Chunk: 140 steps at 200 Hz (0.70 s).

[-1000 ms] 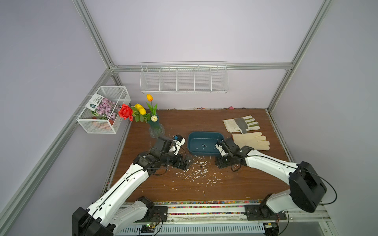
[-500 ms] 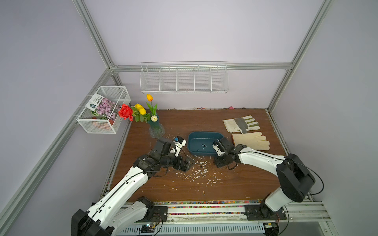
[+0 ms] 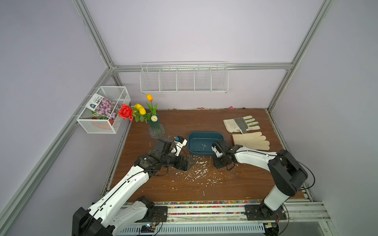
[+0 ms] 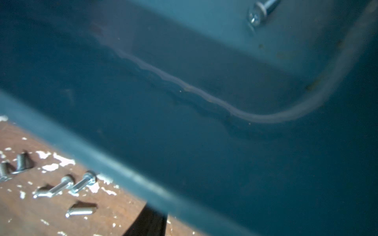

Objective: Put the screws on the desktop into the storage box
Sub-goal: Pick up the screw from the center of the board.

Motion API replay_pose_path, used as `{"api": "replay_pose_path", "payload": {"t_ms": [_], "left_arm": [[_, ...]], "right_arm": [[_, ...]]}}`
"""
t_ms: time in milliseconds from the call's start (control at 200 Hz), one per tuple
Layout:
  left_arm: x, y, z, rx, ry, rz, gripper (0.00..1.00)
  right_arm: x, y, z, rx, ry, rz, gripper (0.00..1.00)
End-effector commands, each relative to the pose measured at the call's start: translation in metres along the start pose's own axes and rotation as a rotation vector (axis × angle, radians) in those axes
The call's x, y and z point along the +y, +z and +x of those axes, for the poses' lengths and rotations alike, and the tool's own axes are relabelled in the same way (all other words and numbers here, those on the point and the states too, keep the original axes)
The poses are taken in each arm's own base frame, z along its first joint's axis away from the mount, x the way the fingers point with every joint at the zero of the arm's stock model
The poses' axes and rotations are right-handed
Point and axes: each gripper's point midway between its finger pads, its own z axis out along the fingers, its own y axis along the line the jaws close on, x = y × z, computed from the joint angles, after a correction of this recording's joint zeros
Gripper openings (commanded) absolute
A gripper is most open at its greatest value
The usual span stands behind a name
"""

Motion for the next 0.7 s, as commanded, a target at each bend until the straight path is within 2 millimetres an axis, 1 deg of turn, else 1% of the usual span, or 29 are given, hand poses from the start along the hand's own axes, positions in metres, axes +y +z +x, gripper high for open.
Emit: {"api": "replay_pose_path", "payload": {"t_ms": [0,170,350,695], "left_arm": [[0.0,0.004,0.003,0.012,-0.004,0.016,1.0],[0.0,0.003,0.002,0.005,-0.002,0.011,0.99],[0.001,0.003,0.003,0.006,-0.002,0.007,0.98],[0.001,0.002,0.002,0.001,-0.003,0.004,0.98]], "right_arm": [[0.003,0.004,-0.003,-0.001,-0.009,-0.006,0.39],[0.002,0.009,-0.001,0.009,-0.01,-0.006,0.36],[0.001,0.008,-0.001,0.008,-0.013,0.003,0.33],[0.003,0.011,0.007,0.03,-0.059,0.057,0.27]]}}
